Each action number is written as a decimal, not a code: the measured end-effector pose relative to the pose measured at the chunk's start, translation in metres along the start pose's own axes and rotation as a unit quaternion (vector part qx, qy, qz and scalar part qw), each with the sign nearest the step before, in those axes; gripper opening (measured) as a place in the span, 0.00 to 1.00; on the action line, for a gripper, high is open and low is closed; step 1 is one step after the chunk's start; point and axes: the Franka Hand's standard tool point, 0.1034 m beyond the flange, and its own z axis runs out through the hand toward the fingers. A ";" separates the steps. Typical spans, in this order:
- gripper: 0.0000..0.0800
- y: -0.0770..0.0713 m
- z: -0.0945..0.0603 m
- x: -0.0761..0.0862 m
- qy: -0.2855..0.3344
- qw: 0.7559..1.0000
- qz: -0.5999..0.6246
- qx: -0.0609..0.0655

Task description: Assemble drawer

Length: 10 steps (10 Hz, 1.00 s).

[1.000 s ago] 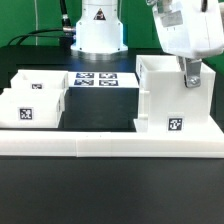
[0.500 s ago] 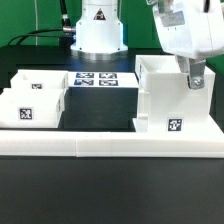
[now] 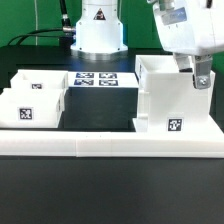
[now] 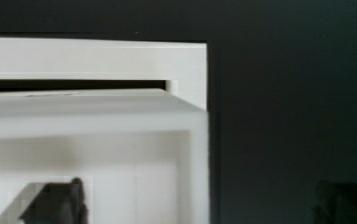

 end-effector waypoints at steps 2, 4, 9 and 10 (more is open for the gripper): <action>0.81 0.016 -0.022 -0.001 -0.009 0.994 -0.107 -0.002; 0.81 0.023 -0.056 0.005 -0.019 0.974 -0.227 0.008; 0.81 0.036 -0.056 0.010 -0.011 0.904 -0.427 -0.005; 0.81 0.045 -0.058 0.017 -0.008 0.876 -0.482 -0.014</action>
Offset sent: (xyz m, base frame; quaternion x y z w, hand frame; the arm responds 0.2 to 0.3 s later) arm -0.0380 0.0014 0.0507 0.0303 -0.0967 -0.2210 0.9700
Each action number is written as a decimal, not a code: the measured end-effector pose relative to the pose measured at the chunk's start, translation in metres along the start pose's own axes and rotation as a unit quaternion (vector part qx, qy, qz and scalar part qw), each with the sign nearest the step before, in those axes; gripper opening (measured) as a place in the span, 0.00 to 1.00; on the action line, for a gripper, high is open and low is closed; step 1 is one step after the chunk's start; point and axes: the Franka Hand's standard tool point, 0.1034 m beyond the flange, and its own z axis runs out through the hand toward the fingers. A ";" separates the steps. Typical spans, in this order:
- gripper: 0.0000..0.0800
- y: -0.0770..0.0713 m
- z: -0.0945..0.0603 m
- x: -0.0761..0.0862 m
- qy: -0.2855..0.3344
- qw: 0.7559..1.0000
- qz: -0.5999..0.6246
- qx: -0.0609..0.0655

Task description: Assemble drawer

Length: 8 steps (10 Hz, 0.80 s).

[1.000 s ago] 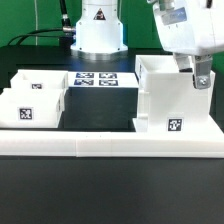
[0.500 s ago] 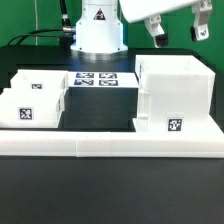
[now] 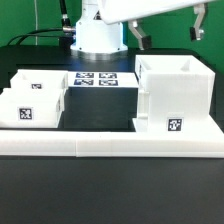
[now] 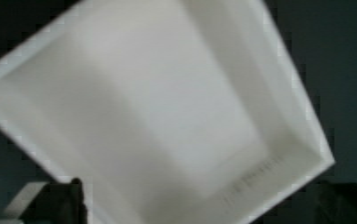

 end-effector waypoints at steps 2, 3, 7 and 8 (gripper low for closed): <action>0.81 0.026 -0.002 -0.006 -0.002 0.993 -0.118 -0.021; 0.81 0.026 -0.002 -0.005 -0.002 0.988 -0.151 -0.021; 0.81 0.054 -0.001 -0.004 -0.007 0.959 -0.280 -0.032; 0.81 0.081 -0.002 -0.001 -0.002 0.961 -0.274 -0.043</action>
Offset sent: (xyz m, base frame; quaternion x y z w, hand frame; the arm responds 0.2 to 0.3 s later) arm 0.0000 0.0000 0.0000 0.0000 0.0000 -0.1938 0.9810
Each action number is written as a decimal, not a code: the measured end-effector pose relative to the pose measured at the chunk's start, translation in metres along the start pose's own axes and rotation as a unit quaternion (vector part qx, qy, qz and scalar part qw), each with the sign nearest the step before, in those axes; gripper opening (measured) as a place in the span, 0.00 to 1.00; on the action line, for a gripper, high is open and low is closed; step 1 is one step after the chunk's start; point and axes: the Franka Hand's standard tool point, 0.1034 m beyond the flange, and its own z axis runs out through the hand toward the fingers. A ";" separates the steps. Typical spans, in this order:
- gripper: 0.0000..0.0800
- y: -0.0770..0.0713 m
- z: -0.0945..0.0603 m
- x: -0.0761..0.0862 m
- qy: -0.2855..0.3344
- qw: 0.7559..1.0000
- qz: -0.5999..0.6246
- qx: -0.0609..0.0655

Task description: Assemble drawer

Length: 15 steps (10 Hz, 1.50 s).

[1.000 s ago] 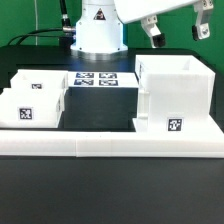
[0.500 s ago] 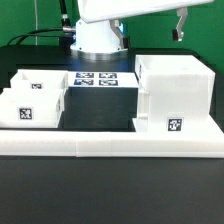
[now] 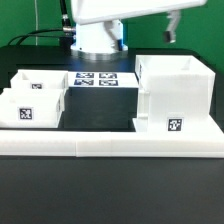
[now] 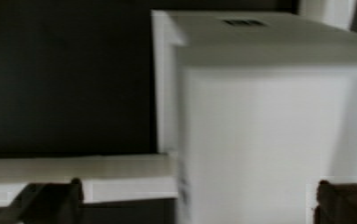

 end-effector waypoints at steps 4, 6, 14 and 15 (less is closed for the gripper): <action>0.81 0.066 0.008 -0.021 0.003 0.999 0.029 -0.021; 0.81 0.063 0.008 -0.020 0.002 0.999 0.028 -0.021; 0.81 0.106 0.070 -0.063 -0.039 0.995 0.087 -0.042; 0.81 0.105 0.071 -0.060 -0.036 0.995 0.079 -0.045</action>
Offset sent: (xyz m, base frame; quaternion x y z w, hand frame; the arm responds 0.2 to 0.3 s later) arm -0.0008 -0.0445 -0.0182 0.0513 0.0022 -0.0403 0.9979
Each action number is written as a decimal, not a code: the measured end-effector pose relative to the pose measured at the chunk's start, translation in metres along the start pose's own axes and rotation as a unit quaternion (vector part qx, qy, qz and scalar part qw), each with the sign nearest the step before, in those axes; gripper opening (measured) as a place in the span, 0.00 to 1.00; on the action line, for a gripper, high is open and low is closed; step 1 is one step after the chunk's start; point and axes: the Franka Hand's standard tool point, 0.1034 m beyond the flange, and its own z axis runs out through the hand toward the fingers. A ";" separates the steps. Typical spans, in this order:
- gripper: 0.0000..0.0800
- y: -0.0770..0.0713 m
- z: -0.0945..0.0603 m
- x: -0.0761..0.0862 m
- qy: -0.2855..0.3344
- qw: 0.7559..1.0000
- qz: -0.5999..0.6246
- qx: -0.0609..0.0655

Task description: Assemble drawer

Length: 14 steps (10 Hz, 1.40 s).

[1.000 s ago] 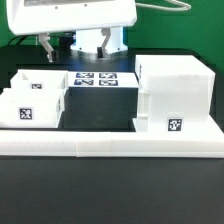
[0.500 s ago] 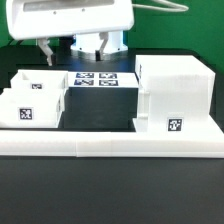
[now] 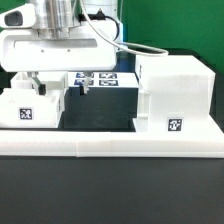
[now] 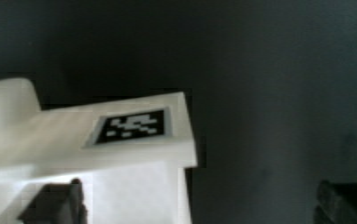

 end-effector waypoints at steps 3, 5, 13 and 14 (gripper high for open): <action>0.81 0.002 0.013 0.005 0.030 0.999 -0.029 -0.027; 0.81 0.007 0.026 0.002 0.041 0.997 -0.041 -0.042; 0.30 0.009 0.031 0.006 0.045 0.997 -0.041 -0.045; 0.30 0.009 0.031 0.006 0.045 0.997 -0.041 -0.045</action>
Offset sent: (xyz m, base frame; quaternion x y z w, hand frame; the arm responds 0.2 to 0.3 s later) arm -0.0005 -0.0011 -0.0288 -0.0389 0.0636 -0.0771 0.9942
